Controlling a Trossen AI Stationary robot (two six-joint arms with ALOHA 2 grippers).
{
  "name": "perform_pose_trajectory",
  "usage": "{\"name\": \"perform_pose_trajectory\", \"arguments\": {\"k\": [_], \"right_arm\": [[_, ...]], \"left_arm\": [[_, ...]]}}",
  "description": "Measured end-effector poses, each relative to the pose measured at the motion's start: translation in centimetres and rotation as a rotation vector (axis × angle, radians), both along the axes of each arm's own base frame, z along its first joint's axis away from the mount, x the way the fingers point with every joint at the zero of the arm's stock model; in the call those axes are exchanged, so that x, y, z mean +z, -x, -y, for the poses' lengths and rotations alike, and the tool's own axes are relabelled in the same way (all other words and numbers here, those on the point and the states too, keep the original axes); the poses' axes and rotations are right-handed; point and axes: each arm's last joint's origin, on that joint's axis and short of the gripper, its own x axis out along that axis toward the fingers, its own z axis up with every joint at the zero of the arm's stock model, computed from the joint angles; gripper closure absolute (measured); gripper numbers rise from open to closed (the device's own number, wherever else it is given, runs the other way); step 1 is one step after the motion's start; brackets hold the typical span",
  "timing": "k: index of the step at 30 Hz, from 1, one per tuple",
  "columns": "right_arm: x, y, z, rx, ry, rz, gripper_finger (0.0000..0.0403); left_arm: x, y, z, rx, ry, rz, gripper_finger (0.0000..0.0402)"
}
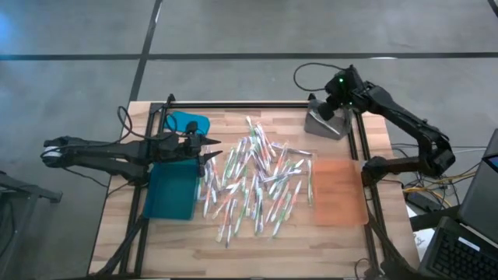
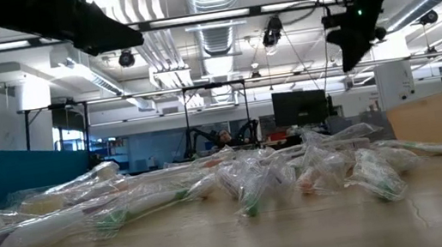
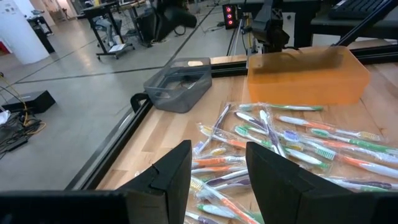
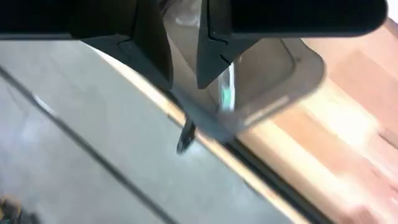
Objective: Pick & Place Toothbrushes
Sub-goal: Put the orange toothbrush into the blue bin
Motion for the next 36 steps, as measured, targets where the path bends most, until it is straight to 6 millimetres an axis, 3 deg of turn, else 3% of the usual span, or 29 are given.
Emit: {"name": "perform_pose_trajectory", "arguments": {"k": [9, 22, 28, 36], "right_arm": [[3.9, -1.5, -2.7, 0.098, 0.100, 0.125, 0.0374], [4.8, -5.9, -7.6, 0.395, 0.122, 0.170, 0.0394], [5.1, -6.8, -8.9, 0.482, 0.149, 0.185, 0.0394], [5.1, -7.0, -9.1, 0.491, 0.162, 0.192, 0.0394]], "left_arm": [[0.0, 0.0, 0.0, 0.009, 0.031, 0.009, 0.0243], [-0.3, -0.2, -0.3, 0.113, 0.125, 0.026, 0.0243], [-1.4, -2.0, -0.4, 0.140, 0.213, -0.027, 0.0243], [-1.7, -5.6, -0.6, 0.174, 0.306, -0.072, 0.0243]]}}
